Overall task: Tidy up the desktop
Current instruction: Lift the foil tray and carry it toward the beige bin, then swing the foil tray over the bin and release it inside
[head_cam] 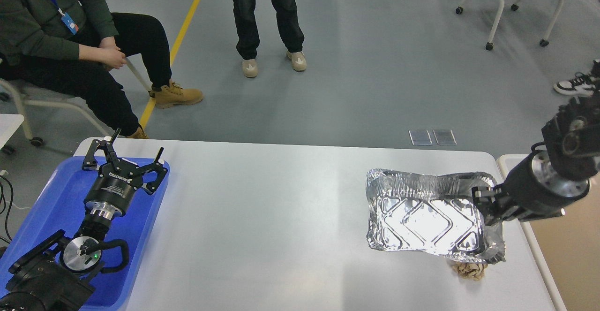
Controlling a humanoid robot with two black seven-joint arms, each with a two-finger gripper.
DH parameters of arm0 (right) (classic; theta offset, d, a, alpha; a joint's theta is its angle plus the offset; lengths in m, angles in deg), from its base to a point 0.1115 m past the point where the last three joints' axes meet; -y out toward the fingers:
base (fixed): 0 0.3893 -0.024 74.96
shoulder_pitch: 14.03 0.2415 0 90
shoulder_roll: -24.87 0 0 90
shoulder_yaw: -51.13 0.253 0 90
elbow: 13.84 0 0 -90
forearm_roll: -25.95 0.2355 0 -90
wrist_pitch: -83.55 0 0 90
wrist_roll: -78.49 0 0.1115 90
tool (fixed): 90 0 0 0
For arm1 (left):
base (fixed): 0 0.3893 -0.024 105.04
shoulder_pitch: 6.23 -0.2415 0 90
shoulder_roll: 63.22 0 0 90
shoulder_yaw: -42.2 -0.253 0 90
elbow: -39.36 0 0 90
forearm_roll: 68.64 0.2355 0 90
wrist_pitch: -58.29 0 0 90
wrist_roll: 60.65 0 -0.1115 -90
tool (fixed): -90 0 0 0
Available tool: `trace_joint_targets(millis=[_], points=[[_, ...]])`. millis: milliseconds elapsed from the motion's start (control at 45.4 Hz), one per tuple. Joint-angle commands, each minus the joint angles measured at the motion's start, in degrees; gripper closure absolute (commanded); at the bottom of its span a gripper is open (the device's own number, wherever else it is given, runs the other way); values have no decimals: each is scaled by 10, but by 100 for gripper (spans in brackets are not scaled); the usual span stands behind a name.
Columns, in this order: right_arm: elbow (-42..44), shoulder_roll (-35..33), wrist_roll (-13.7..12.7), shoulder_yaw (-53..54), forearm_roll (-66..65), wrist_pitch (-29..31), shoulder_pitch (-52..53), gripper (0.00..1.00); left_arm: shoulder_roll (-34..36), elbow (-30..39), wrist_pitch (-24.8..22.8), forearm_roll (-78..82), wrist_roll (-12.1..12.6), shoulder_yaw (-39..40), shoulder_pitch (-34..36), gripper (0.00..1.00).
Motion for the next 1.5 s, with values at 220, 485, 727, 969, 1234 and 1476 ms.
trace_joint_targets(millis=[220, 485, 727, 969, 1234, 1476], points=[[-2, -8, -1, -46, -31, 117, 142, 100, 0, 0, 0, 0, 0, 5, -3, 1], [6, -10, -2, -65, -63, 122, 179, 100, -1, 0, 0, -1, 0, 6, -3, 1], [67, -75, -10, -77, -77, 112, 192, 100, -2, 0, 0, -1, 0, 6, -3, 1], [123, -129, -30, -86, 30, 6, 194, 100, -1, 0, 1, 0, 0, 5, -3, 1], [239, -165, -44, -63, 183, -259, 29, 100, -2, 0, 1, 0, 0, 4, -1, 1], [436, -249, -103, 157, 210, -409, -237, 100, -1, 0, 1, 0, 0, 3, 0, 1]])
